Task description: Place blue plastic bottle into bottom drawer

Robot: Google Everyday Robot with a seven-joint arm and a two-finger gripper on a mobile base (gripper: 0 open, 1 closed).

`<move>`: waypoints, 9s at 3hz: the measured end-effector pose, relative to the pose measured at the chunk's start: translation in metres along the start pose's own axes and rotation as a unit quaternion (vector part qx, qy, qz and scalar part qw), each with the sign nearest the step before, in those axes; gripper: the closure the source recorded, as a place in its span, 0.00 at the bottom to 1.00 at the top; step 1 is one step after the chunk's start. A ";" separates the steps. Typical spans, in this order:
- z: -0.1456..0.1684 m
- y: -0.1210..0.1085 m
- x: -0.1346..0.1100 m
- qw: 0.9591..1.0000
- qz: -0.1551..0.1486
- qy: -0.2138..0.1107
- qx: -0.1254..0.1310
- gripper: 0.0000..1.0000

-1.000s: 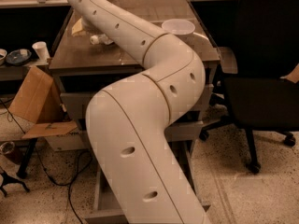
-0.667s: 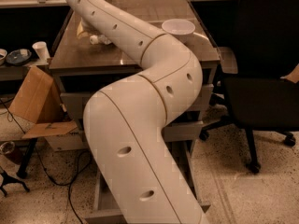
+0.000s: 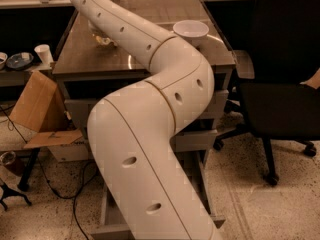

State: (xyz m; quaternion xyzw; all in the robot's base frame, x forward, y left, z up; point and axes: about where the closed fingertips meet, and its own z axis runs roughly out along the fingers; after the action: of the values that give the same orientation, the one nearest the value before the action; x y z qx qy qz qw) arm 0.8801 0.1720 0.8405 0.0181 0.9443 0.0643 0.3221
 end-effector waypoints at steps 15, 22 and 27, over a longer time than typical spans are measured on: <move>-0.219 -0.308 0.251 0.907 -0.052 -0.055 -0.415 1.00; 0.080 -0.381 0.554 0.941 -0.020 0.316 -0.121 1.00; 0.148 -0.357 0.583 0.942 0.060 0.315 -0.100 1.00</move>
Offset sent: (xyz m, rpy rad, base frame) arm -0.0056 -0.0325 0.0179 -0.0139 -0.0376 -0.0432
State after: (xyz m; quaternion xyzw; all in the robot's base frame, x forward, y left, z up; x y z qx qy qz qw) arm 0.5113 -0.1211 0.3241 0.0215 0.9833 0.1804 0.0034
